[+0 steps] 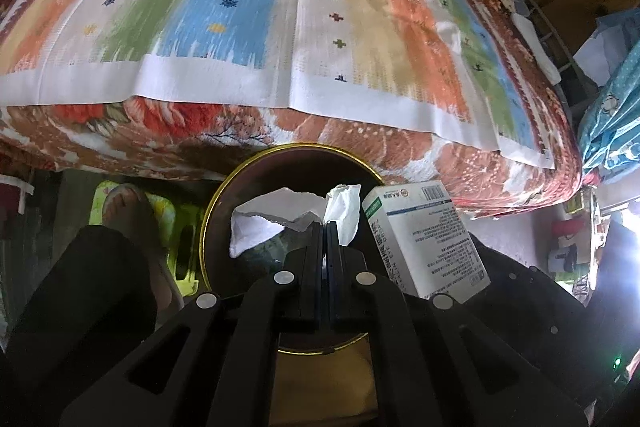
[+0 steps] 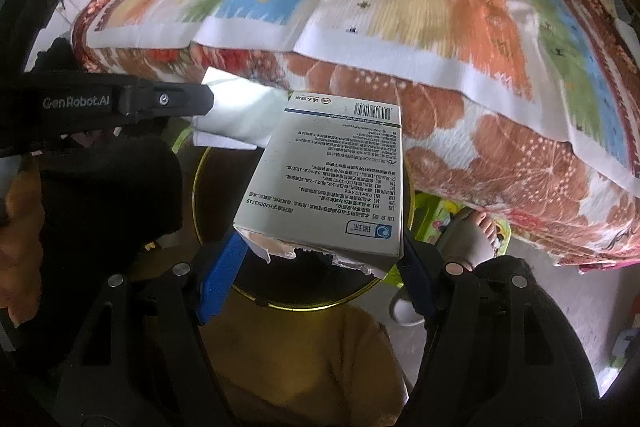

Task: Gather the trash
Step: 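Open both tools to drop the tissue and box into the bin, then raise both open tools from the bin and reach toward the bed, then close the left tool on the white tissue while the right tool grasps the yellowish wrapper, then carry the white tissue and yellowish wrapper with both tools over the bin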

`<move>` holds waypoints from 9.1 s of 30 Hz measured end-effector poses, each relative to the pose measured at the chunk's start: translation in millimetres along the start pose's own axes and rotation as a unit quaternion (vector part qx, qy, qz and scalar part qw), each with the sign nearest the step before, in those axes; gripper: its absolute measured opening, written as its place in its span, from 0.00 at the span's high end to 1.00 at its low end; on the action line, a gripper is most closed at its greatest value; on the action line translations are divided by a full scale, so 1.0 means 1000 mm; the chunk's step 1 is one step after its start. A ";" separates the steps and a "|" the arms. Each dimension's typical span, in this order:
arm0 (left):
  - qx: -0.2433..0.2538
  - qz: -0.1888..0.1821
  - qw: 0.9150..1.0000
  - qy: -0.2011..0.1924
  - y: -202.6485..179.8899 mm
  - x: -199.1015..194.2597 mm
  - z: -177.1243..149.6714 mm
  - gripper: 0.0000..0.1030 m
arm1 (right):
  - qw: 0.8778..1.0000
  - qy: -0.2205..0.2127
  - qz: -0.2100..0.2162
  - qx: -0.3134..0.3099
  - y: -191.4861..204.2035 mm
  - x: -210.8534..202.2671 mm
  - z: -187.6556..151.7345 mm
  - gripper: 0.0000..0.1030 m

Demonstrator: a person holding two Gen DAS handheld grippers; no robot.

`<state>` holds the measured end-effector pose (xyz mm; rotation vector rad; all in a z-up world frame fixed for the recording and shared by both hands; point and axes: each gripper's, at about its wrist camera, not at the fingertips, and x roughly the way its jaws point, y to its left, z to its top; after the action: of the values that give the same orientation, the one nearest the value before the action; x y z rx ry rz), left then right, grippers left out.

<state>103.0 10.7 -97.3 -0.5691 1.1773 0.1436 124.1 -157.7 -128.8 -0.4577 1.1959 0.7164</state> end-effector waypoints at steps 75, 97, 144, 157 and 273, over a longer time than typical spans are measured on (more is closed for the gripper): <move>-0.046 -0.011 0.988 -0.146 0.023 -0.057 0.128 0.42 | 0.961 -0.262 -0.033 0.079 -0.067 -0.083 0.099 0.15; -0.017 -0.009 0.983 -0.185 0.046 -0.013 0.210 0.36 | 0.959 -0.269 -0.040 0.081 -0.105 -0.025 0.176 0.14; 0.012 0.016 0.990 -0.138 0.106 0.143 0.403 0.34 | 0.980 -0.196 0.003 0.041 -0.199 0.139 0.366 0.54; -0.014 -0.032 0.985 -0.169 0.120 0.125 0.381 0.97 | 0.973 -0.205 0.076 0.073 -0.192 0.141 0.350 0.93; -0.016 0.100 0.995 0.010 0.018 0.026 -0.004 0.98 | 0.986 0.014 0.095 0.138 -0.022 0.054 0.010 0.93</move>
<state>102.7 19.4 -127.6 -0.4813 1.2526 0.3277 156.9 -152.3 -177.6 -0.1242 1.3549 0.6946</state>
